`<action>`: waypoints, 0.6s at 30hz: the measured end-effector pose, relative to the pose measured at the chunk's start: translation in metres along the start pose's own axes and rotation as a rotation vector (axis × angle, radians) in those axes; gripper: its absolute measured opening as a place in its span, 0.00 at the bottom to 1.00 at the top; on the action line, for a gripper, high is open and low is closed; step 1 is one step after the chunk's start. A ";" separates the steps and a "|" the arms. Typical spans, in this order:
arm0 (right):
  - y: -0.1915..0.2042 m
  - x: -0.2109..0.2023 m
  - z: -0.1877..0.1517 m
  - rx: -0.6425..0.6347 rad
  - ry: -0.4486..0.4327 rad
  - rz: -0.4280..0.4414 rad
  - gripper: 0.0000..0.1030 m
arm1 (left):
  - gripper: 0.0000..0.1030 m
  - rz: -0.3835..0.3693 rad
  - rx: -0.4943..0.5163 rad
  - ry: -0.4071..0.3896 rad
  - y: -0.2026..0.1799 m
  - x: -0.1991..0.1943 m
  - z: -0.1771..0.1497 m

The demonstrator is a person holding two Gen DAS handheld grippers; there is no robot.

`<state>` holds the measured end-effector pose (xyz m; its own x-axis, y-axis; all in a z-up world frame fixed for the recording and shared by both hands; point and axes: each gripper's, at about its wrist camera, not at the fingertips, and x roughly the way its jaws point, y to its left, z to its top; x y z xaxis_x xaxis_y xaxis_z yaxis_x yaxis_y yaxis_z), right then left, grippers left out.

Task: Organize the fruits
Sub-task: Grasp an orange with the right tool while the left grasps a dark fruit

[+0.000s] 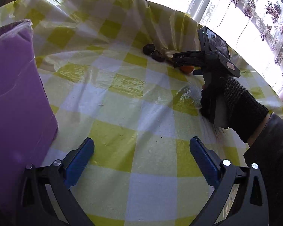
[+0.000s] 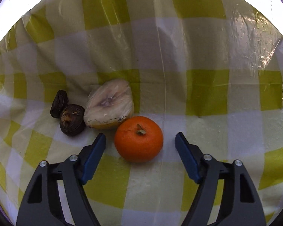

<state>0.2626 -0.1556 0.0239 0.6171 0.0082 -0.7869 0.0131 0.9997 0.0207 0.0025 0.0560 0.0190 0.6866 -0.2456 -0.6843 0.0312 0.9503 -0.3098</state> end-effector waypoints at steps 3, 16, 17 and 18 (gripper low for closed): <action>-0.003 -0.008 -0.007 0.010 -0.013 0.024 0.45 | 0.95 0.000 0.002 0.003 -0.001 0.001 0.000; -0.053 -0.109 -0.124 0.095 -0.078 0.125 0.44 | 0.95 -0.009 0.039 0.057 -0.007 0.006 0.007; -0.058 -0.116 -0.131 0.108 -0.088 0.124 0.44 | 0.95 0.001 0.034 0.063 -0.008 0.008 0.009; -0.069 -0.120 -0.141 0.125 -0.097 0.123 0.44 | 0.95 0.006 0.025 0.064 -0.009 0.011 0.012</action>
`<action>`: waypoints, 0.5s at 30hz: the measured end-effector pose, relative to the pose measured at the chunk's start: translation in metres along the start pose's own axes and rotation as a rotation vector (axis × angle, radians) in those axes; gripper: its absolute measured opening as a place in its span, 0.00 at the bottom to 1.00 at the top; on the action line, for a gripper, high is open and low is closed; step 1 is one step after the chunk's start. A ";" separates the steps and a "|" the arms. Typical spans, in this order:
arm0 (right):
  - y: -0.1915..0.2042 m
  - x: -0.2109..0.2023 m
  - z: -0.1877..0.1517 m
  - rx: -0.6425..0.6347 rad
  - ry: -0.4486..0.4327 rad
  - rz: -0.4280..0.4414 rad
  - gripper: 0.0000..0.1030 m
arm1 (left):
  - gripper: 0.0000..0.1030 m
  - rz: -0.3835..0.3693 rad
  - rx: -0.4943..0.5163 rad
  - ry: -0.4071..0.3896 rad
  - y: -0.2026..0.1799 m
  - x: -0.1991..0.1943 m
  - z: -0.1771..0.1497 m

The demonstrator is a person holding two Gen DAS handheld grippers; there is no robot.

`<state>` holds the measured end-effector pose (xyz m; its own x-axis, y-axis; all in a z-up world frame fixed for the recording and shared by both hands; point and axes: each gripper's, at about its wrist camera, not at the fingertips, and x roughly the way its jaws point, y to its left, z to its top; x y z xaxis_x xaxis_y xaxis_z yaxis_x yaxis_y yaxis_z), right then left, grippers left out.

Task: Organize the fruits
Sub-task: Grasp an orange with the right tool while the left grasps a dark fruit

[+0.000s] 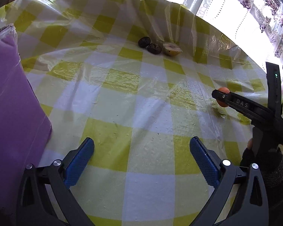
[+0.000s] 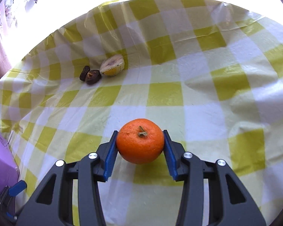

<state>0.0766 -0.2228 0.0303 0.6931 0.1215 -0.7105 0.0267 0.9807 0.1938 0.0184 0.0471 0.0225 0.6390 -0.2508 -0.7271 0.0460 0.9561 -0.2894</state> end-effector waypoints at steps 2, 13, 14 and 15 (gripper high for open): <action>-0.011 -0.015 -0.014 0.040 -0.012 0.011 0.44 | 0.95 0.007 -0.020 0.000 -0.004 0.010 0.012; -0.009 -0.021 -0.023 0.019 -0.014 0.035 0.45 | 0.83 0.118 0.015 0.008 -0.040 0.117 0.134; -0.010 -0.019 -0.022 0.027 -0.008 0.040 0.45 | 0.79 0.128 0.031 0.018 -0.041 0.126 0.143; -0.012 -0.016 -0.022 0.041 0.000 0.044 0.45 | 0.76 0.135 0.047 0.026 -0.043 0.135 0.151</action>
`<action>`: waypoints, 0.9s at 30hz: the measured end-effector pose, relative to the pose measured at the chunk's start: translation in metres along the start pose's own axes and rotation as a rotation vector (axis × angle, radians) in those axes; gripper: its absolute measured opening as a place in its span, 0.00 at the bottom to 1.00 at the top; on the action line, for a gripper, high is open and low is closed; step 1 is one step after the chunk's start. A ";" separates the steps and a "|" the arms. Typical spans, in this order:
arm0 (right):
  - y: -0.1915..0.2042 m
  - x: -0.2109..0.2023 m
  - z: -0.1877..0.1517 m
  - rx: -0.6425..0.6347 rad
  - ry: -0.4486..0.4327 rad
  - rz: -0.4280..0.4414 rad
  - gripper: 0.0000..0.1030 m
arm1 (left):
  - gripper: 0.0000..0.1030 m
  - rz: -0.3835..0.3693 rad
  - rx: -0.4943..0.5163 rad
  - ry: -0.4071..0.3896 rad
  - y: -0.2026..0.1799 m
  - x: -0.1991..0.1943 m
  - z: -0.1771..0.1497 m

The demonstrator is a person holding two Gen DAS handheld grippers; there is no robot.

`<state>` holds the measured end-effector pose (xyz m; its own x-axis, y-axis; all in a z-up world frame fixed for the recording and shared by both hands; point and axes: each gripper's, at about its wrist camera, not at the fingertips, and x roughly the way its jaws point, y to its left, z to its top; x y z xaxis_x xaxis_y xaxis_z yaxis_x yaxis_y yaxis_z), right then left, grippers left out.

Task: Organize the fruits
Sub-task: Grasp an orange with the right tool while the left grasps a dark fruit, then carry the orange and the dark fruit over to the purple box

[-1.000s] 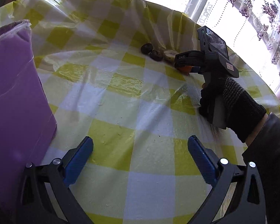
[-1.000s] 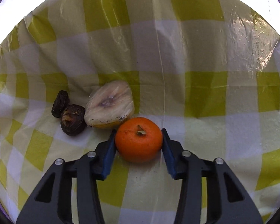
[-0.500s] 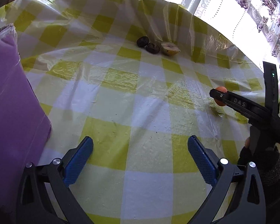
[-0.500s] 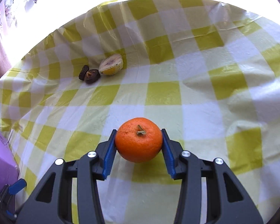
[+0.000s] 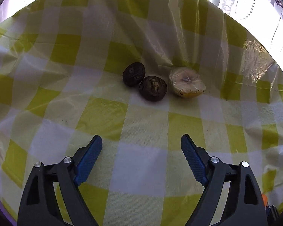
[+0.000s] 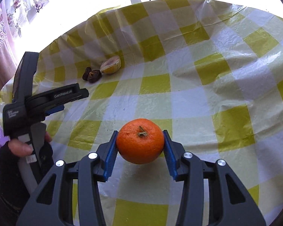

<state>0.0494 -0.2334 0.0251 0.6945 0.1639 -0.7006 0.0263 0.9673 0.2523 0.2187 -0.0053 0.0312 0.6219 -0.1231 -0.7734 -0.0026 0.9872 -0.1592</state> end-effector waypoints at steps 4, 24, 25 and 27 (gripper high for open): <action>-0.012 0.006 0.000 0.076 0.017 0.008 0.45 | 0.73 0.024 0.067 0.008 -0.012 0.024 0.027; -0.014 0.006 0.001 0.091 0.017 0.024 0.45 | 0.38 -0.045 0.015 -0.110 0.006 -0.052 -0.036; -0.014 0.006 0.001 0.091 0.017 0.024 0.45 | 0.38 -0.058 -0.006 -0.115 0.011 -0.063 -0.048; -0.014 0.005 0.002 0.091 0.017 0.023 0.45 | 0.38 -0.082 -0.031 -0.123 0.021 -0.088 -0.073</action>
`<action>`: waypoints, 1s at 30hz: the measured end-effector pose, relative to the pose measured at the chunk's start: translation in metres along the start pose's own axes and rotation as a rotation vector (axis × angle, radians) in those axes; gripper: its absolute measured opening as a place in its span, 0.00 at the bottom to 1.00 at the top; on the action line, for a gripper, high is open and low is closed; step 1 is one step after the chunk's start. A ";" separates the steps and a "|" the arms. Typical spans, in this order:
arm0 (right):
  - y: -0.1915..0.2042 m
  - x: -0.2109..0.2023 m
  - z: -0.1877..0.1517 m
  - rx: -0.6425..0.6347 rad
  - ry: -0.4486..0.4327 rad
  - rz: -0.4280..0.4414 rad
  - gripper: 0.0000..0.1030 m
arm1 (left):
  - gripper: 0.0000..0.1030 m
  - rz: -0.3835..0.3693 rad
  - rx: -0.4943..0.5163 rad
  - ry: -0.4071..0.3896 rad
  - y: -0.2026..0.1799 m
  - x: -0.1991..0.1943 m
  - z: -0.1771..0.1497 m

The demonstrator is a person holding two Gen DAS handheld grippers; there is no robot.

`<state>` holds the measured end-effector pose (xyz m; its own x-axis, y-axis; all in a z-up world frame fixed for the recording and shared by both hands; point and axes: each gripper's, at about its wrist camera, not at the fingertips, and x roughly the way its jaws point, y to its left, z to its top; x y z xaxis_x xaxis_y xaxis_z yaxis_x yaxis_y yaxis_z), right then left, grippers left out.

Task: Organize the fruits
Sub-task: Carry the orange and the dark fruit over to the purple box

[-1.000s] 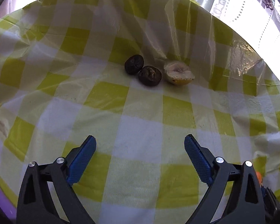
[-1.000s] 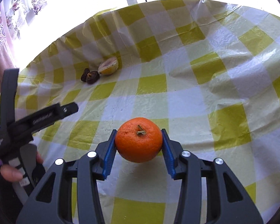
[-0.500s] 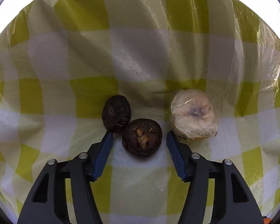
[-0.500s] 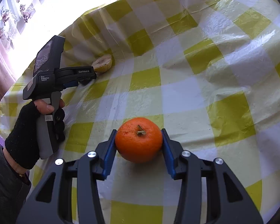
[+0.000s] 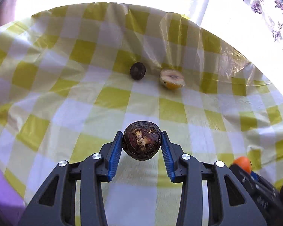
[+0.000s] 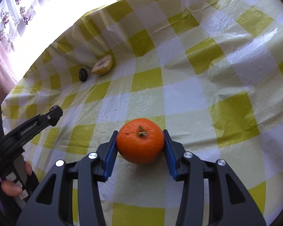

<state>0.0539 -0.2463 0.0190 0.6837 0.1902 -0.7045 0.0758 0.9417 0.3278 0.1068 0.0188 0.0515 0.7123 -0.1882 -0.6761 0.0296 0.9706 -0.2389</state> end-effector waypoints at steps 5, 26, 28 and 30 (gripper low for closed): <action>-0.001 -0.004 0.000 0.010 -0.013 -0.018 0.45 | 0.38 -0.035 -0.053 -0.040 0.025 -0.055 -0.055; 0.059 -0.052 -0.080 -0.042 -0.012 0.003 0.45 | 0.38 -0.181 0.002 -0.011 0.045 -0.095 -0.118; 0.076 -0.059 -0.093 -0.104 -0.010 0.001 0.45 | 0.38 -0.181 0.002 -0.013 0.048 -0.101 -0.124; 0.086 -0.066 -0.106 -0.129 -0.001 0.018 0.45 | 0.38 -0.172 -0.007 -0.021 0.052 -0.108 -0.130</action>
<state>-0.0616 -0.1480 0.0270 0.6851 0.2071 -0.6983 -0.0304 0.9660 0.2566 -0.0600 0.0698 0.0221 0.7115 -0.3481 -0.6104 0.1477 0.9234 -0.3544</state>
